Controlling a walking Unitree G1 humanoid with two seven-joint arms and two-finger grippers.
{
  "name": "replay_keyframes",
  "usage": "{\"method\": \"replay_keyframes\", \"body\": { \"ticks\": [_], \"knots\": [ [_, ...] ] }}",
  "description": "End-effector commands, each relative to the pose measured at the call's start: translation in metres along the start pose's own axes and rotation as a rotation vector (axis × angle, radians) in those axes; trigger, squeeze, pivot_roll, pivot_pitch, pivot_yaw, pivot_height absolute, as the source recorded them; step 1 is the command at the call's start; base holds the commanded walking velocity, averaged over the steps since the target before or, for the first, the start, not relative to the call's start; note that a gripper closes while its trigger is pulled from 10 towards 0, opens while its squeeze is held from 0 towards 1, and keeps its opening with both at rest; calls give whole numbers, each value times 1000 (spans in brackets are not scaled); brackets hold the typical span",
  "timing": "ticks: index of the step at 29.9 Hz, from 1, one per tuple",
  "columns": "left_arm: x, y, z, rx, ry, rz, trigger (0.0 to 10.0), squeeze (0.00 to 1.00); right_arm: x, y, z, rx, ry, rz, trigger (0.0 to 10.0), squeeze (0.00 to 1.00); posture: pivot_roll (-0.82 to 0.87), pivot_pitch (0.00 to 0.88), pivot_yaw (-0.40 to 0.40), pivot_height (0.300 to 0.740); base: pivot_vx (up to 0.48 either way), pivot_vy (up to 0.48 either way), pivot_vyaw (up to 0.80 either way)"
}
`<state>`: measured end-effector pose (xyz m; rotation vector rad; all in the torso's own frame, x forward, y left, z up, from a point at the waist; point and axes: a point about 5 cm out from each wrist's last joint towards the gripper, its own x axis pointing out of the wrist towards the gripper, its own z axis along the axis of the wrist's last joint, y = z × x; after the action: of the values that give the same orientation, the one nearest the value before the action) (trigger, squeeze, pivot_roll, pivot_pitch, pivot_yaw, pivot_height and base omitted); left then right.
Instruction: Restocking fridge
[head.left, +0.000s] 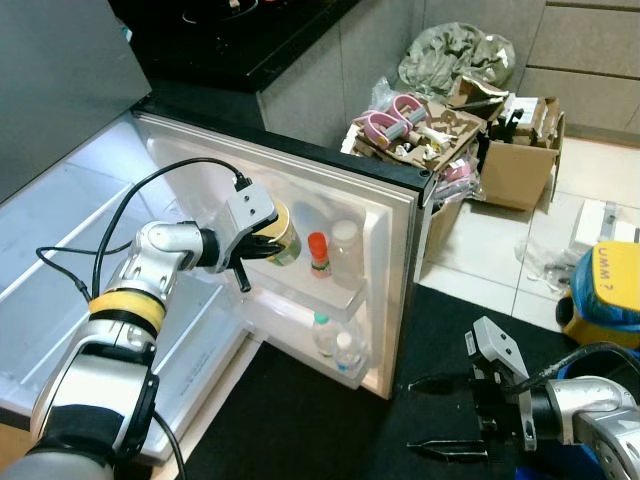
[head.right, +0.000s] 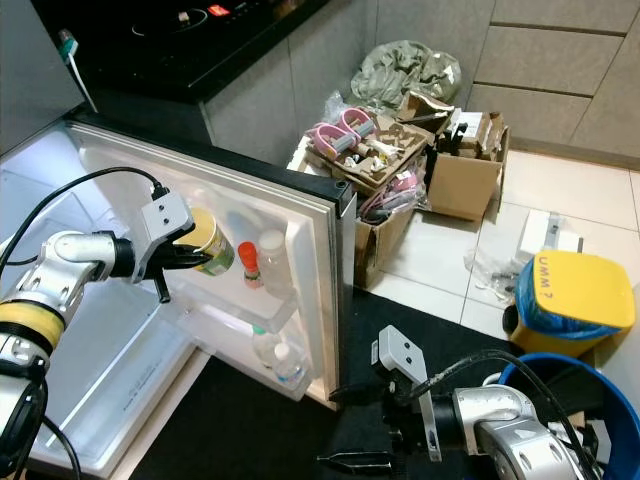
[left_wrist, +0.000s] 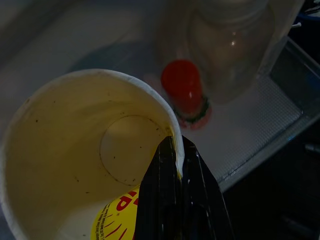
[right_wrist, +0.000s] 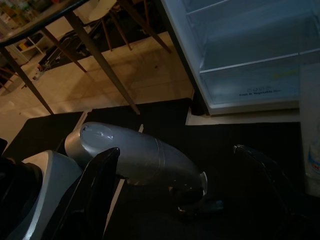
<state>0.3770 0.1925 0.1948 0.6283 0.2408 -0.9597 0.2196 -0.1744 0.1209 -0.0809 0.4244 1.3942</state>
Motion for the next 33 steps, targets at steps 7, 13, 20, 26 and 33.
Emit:
{"method": "replay_keyframes", "body": {
  "ticks": [7, 13, 20, 26, 33],
  "knots": [
    [10, -8, 2, 38, 22, -72, 10000, 0, 4, 9, 2, 1, -3, 19, 10000, 0, -73, 180, 143, 740, 0, 0, 0],
    [18, -14, 5, 76, 32, -134, 10000, 0, 4, 11, 3, 0, -4, 15, 10000, 0, -75, 191, 150, 740, 0, 0, 0],
    [23, -15, 10, 97, 23, -155, 10000, 0, 4, 13, 4, 2, -8, 6, 10000, 0, -77, 193, 155, 740, 0, 0, 0],
    [24, -16, 9, 101, 26, -154, 10000, 0, 4, 13, 6, -2, -12, 2, 10000, 0, -78, 192, 156, 740, 0, 0, 0],
    [26, -16, 11, 96, 17, -134, 10000, 1000, 4, 13, 8, -9, -21, -4, 10000, 0, -81, 194, 156, 740, 0, 0, 0]
  ]
}}
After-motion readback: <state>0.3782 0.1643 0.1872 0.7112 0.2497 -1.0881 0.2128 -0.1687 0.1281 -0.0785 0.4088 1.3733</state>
